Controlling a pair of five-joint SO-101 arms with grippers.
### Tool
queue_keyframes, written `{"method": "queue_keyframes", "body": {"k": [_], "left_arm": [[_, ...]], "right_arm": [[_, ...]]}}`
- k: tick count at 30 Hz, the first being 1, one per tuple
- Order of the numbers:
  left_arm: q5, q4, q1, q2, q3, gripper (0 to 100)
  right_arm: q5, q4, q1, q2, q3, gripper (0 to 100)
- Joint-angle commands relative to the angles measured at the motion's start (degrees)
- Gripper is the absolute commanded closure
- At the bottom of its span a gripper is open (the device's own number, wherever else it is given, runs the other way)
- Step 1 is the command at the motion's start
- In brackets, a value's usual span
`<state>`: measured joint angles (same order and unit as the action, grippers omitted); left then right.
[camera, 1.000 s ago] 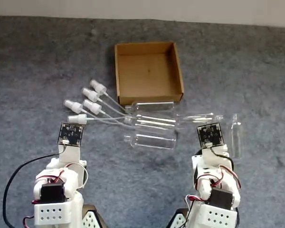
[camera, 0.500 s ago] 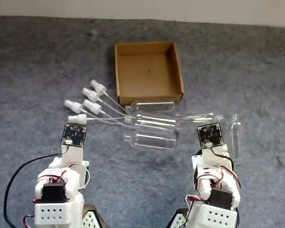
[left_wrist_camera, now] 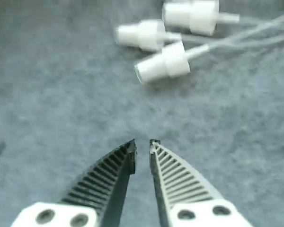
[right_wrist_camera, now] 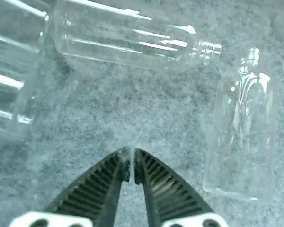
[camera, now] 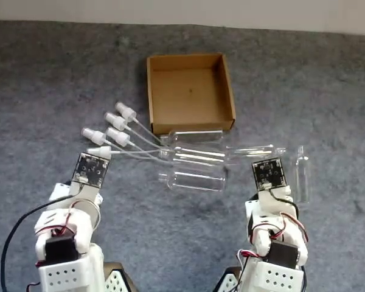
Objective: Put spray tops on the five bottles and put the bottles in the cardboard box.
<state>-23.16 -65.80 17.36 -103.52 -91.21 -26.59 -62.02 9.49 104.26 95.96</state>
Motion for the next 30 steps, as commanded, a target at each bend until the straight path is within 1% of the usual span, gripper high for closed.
{"method": "queue_keyframes", "body": {"k": [1, 4, 7, 11, 12, 15, 18, 22, 24, 27, 30], "left_arm": [[-0.6, -0.4, 0.9, 0.4, 10.3, 97], [-0.6, -4.6, 0.9, 0.7, 15.6, 97], [-0.6, -5.9, 1.0, 5.9, 20.9, 96], [-0.7, -5.3, 1.0, 21.9, 29.1, 88], [-0.7, -5.3, 1.0, 26.9, 31.5, 87], [-0.3, -5.6, 1.0, 41.2, 38.4, 89], [3.4, -5.6, 0.1, 52.4, 44.0, 89], [6.8, -5.7, -5.4, 63.0, 49.1, 89], [8.9, -5.7, -8.0, 66.8, 50.8, 89], [12.4, -5.5, -10.2, 71.6, 53.9, 89], [17.8, -5.3, -10.5, 75.4, 57.8, 89]], "right_arm": [[0.0, 0.0, -0.3, 0.9, 8.6, 98.9], [0.0, -0.3, -0.4, 0.6, 6.3, 98.8], [-0.1, -2.4, -0.3, 0.5, 1.2, 98.8], [-0.1, -6.4, -0.3, 0.3, -8.3, 94.6], [-0.1, -7.2, -0.3, 0.0, -10.4, 93.6], [-0.1, -8.0, -0.1, -5.6, -16.3, 92.0], [-0.1, -8.0, 0.0, -17.9, -23.0, 91.8], [-0.1, -8.1, 0.2, -40.7, -37.9, 91.3], [-0.6, -9.9, 1.9, -52.6, -47.3, 88.3], [-6.9, -14.5, 5.3, -69.5, -61.8, 81.8], [-12.0, -17.5, 9.6, -84.5, -75.5, 77.7]]}}
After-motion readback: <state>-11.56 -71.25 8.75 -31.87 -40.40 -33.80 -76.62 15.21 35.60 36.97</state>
